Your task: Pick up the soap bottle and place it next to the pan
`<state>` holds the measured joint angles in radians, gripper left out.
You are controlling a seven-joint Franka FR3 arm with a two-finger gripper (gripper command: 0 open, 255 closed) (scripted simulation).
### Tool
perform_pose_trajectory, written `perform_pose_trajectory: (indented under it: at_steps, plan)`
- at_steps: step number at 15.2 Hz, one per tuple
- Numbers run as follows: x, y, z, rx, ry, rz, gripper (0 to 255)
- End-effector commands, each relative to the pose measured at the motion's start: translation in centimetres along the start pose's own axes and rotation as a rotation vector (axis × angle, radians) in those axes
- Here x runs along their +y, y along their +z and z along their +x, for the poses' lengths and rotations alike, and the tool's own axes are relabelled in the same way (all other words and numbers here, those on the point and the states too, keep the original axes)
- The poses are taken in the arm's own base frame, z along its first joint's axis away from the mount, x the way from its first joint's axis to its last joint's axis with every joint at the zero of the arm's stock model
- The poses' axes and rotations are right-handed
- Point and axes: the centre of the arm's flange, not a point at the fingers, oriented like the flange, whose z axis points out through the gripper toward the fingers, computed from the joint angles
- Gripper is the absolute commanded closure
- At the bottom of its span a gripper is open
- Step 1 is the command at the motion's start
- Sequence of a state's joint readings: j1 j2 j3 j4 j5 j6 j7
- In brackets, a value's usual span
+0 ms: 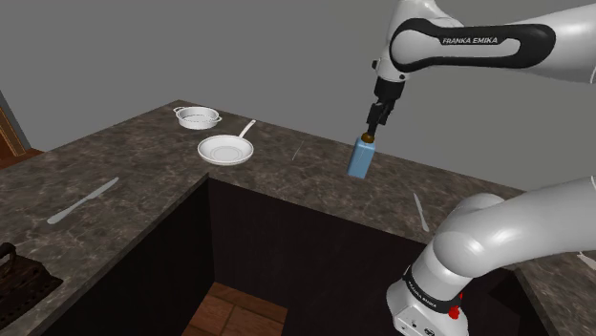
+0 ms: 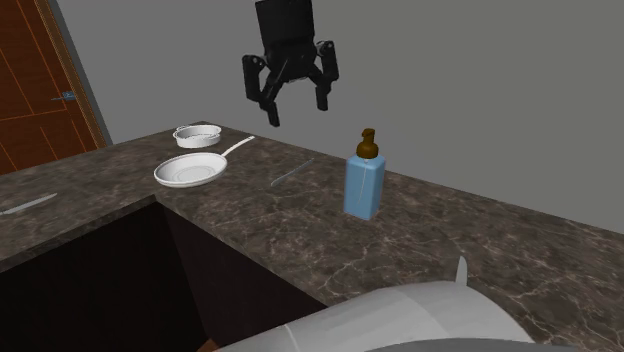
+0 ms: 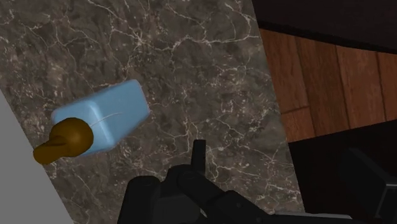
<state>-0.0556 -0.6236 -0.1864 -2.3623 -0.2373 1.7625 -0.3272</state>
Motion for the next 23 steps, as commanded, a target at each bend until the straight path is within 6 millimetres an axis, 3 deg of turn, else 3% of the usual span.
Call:
perform_pose_trajectory:
  at_steps: [1,19,23]
  plan:
    - [2.2,1.0,0.5,0.007,-0.009,-0.004,0]
    - [22.4,10.5,6.9,0.06,-0.075,-0.029,0]
    - [22.8,12.2,7.1,0.061,-0.077,-0.029,0]
